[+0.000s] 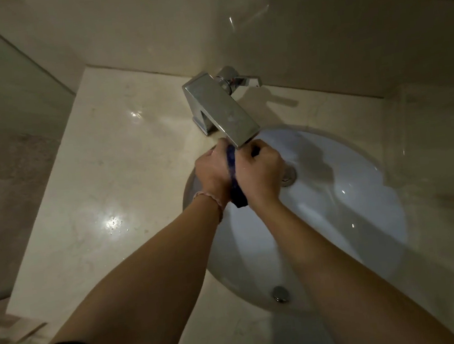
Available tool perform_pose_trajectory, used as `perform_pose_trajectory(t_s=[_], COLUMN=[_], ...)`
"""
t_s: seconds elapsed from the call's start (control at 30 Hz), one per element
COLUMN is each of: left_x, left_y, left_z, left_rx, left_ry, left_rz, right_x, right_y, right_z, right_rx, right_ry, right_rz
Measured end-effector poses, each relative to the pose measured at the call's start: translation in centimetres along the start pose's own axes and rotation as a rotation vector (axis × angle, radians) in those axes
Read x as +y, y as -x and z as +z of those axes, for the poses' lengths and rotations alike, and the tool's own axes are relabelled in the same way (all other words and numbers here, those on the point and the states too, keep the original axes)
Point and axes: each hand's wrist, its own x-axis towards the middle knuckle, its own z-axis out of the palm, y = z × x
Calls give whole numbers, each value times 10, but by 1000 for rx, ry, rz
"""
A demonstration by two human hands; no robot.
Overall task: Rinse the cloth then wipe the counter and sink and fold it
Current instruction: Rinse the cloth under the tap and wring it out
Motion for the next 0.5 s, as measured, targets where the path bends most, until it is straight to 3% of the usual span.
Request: perform_pose_trajectory(t_s=[0.13,0.37,0.5], left_x=[-6,1,1], left_y=[7,3,-2], left_z=[14,11,1], left_rx=[20,105,108], left_ry=[123,-83,-66], left_rz=[-77,-35,18], right_x=[2,5,8], right_y=[-17,-23,-3], right_z=[-9,-5,4], right_rx=[60,24,-4], right_ry=[-3,41,-46], right_rz=[72,89,34])
